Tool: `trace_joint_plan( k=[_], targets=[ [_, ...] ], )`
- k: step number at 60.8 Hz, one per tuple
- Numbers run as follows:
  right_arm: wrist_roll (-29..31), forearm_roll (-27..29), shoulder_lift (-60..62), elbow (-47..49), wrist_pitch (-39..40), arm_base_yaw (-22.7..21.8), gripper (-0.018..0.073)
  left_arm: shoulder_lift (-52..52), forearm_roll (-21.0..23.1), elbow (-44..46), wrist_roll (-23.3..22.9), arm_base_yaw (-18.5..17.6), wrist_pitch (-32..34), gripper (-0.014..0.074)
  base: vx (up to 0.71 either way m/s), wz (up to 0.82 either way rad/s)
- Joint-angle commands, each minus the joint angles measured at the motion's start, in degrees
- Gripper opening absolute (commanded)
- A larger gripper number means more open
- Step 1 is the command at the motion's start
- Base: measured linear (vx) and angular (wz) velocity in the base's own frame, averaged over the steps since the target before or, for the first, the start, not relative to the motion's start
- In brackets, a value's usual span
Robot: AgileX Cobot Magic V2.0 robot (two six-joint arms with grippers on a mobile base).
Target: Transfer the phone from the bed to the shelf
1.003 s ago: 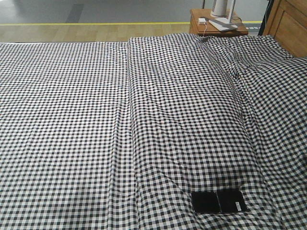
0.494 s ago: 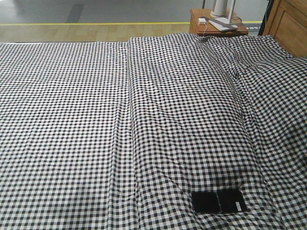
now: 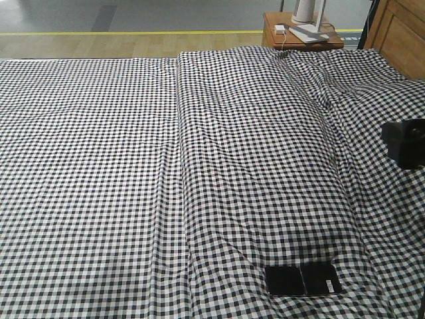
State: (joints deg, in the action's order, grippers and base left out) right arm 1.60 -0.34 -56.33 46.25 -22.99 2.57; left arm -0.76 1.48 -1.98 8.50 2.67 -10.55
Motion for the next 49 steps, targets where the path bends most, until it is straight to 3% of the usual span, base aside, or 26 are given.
trace_joint_plan(
  k=[1,9,15,20,29,40,49],
  targets=[
    [-0.2,-0.5,0.6,1.9,4.5,-0.4,0.0728,-0.7,0.5,1.3,-0.3,0.1,4.1,0.0001,0.00,0.00],
    [-0.5,-0.5,0.6,2.1,2.0,-0.4,0.0716,-0.7,0.5,1.3,-0.3,0.1,4.1,0.0001,0.00,0.00],
    [-7.0,-0.3,0.5,3.8,-2.9,-0.4,0.0698,-0.7,0.5,1.3,-0.3,0.1,4.1,0.0001,0.00,0.00],
    [-9.0,-0.4,0.2,6.1,-6.8,-0.5,0.0684,-0.7,0.5,1.3,-0.3,0.1,4.1,0.0001,0.00,0.00],
    [-8.9,-0.5,-2.9,11.8,-13.1,-5.7,0.0678,-0.7,0.5,1.3,-0.3,0.1,4.1,0.0001,0.00,0.00],
    [-3.1,2.8,-9.3,16.3,-16.1,-14.4,0.0672,-0.7,0.5,1.3,-0.3,0.1,4.1,0.0001,0.00,0.00],
    [6.0,11.5,-17.2,17.9,-16.4,-20.9,0.0666,-0.7,0.5,1.3,-0.3,0.1,4.1,0.0001,0.00,0.00]
  ],
)
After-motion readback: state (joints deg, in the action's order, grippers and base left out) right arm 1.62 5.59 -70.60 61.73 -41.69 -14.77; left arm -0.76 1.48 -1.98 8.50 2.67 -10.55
